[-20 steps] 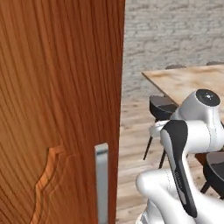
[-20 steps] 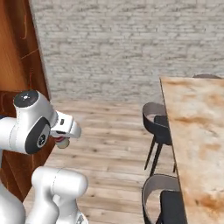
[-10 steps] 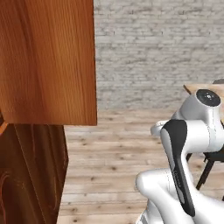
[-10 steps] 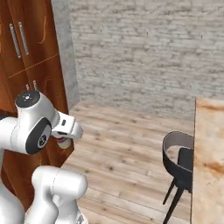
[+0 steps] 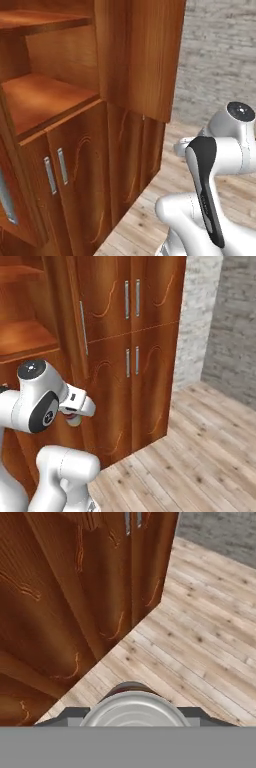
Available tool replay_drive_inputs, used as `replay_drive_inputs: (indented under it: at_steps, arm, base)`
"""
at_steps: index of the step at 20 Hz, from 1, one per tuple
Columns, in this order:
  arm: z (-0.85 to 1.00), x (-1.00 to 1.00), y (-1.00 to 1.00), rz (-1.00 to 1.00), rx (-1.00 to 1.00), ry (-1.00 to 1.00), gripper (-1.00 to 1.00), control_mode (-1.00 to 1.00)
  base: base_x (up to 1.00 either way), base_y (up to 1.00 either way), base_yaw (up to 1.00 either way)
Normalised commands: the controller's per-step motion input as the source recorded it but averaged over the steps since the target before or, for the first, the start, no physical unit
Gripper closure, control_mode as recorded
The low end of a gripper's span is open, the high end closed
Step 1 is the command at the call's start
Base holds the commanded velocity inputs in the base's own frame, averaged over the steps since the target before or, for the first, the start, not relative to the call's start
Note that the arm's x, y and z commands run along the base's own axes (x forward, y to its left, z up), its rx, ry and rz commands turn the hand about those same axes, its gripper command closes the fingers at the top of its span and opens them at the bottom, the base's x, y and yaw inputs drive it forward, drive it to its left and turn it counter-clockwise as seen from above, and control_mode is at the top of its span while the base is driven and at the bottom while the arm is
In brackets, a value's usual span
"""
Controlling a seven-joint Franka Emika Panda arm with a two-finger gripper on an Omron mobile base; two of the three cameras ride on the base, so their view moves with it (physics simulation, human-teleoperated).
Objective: Restock the canned food cabinet by taking the new fresh canned food from the counter and placing it in the cabinet. Then, take the old canned food from the cabinet and place it on the counter.
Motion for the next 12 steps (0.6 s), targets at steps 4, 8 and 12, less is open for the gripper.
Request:
replay_drive_inputs:
  at_steps: [4,8,12]
  arm:
    - [0.00,0.00,0.00,0.00,0.00,0.00,1.00,1.00]
    - [0.00,0.00,0.00,0.00,0.00,0.00,1.00,1.00]
    - [0.00,0.00,0.00,0.00,0.00,0.00,1.00,1.00]
  base:
    - [-0.01,-0.12,0.99]
    - [-0.19,-0.11,1.00]
    - [-0.03,-0.07,0.78]
